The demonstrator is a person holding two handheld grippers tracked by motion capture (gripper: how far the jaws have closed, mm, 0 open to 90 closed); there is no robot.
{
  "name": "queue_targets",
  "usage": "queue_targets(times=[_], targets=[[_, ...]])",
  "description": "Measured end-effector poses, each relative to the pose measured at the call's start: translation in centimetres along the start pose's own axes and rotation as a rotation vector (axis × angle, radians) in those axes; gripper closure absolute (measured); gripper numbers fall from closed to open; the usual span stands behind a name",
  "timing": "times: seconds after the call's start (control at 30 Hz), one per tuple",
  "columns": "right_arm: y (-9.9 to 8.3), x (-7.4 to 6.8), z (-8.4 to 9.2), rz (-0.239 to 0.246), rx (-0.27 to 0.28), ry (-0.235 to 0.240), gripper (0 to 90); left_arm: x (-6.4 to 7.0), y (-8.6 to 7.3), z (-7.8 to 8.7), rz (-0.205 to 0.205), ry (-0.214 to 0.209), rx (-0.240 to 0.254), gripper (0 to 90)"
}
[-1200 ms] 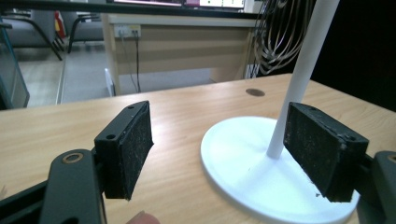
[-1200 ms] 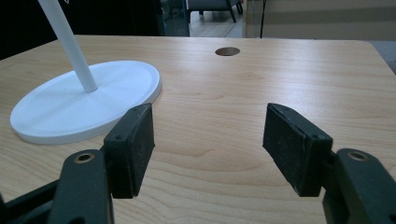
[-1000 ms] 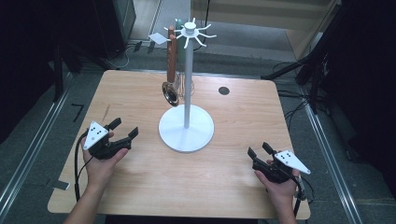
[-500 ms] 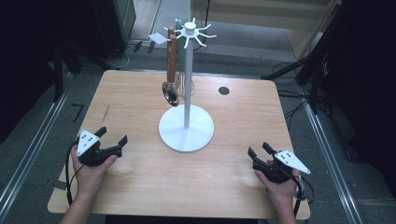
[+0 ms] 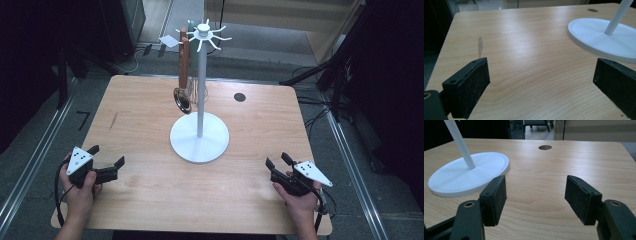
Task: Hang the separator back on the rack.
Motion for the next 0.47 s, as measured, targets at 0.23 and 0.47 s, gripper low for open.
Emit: queue_targets(times=[0.23,0.47], targets=[[0.02,-0.01,-0.01,0.0,0.0,0.0,34.8,-0.28,-0.52,0.25,0.007,0.013,0.005,1.1],[0.06,0.05,-0.01,0.001,0.004,0.001,34.8,-0.28,-0.85,-0.37,0.003,0.007,-0.015,1.1]])
Point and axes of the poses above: each handheld gripper's, and its own axes: z roughly backward along the jaws, y roughly out of its top, x roughly to its right, the point moved 4 cm from there along -z, roughly forward along the jaws, and after that the axes turned 14 degrees about -y, right-handed, at the moved point
